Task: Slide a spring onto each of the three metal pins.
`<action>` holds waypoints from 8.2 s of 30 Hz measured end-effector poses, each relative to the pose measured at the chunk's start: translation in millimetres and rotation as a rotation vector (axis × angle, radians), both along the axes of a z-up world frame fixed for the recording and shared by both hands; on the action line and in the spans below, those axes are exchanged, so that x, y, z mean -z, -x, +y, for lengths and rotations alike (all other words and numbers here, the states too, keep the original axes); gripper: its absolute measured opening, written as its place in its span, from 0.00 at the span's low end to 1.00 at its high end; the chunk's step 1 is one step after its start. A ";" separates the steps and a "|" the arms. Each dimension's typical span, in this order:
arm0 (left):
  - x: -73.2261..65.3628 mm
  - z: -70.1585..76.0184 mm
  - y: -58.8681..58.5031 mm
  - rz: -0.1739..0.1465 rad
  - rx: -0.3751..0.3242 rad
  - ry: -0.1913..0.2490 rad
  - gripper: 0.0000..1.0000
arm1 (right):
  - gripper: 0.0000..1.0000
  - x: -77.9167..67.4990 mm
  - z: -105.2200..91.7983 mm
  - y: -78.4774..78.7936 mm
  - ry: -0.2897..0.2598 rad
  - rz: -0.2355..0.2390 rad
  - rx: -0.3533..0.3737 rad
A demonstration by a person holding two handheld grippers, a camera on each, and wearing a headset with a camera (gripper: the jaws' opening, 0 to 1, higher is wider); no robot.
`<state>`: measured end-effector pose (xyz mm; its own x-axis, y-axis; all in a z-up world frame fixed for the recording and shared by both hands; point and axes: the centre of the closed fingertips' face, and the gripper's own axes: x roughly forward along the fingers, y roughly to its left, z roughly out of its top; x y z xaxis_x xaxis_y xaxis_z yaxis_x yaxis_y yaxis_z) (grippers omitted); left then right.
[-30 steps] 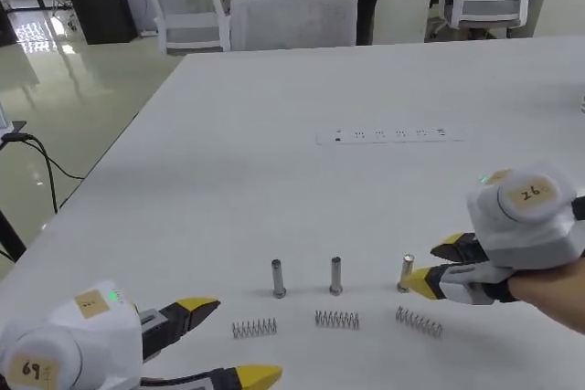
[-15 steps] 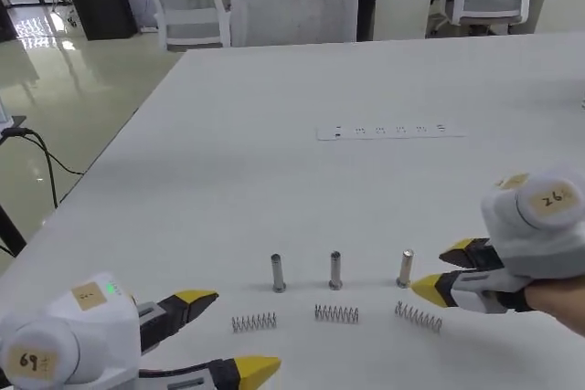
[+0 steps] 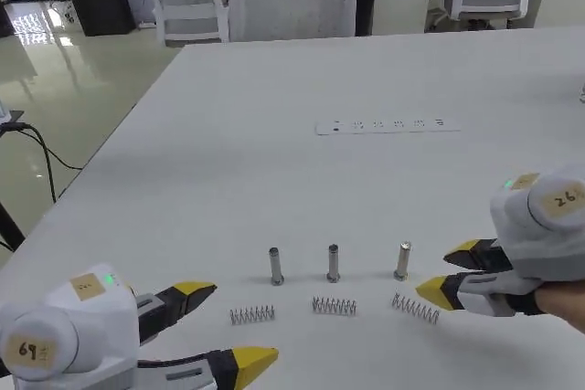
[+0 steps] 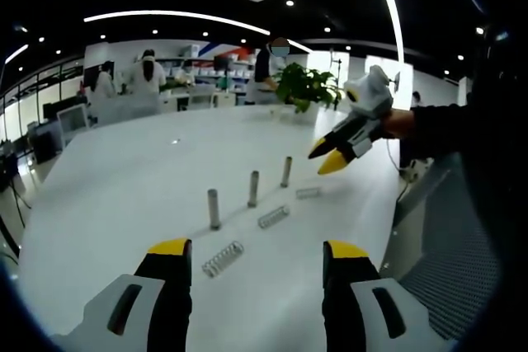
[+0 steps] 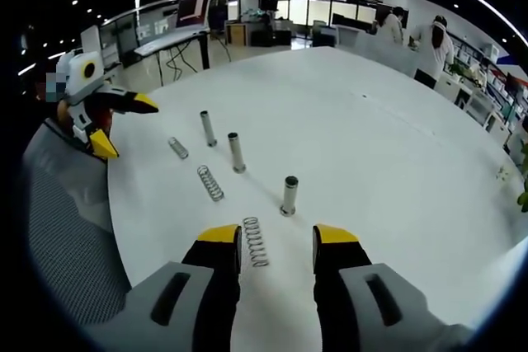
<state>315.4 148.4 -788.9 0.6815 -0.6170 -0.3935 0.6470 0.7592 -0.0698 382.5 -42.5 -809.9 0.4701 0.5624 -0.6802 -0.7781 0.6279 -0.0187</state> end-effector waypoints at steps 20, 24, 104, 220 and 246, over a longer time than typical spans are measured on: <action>3.0 -1.0 0.5 0.012 0.006 0.003 0.60 | 0.28 23.1 4.3 19.2 0.065 0.082 -0.080; 3.3 -1.5 0.7 0.014 0.008 0.005 0.60 | 0.26 31.3 3.0 23.6 0.102 0.100 -0.104; 1.7 -15.7 6.1 0.010 0.089 -0.019 0.58 | 0.07 46.1 1.2 27.9 0.192 0.144 -0.181; -5.8 -108.9 28.4 -0.080 0.588 -0.129 0.03 | 0.07 -53.9 84.8 106.5 0.231 0.036 -0.738; -14.5 -112.1 27.2 -0.120 0.597 -0.112 0.02 | 0.08 -56.8 97.3 107.8 0.208 0.051 -0.735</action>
<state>288.2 36.3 -774.4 0.2746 -0.8651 -0.4198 0.9610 0.2618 0.0891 274.6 54.8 -753.2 -0.0102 0.5764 -0.8171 -0.9974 -0.0642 -0.0328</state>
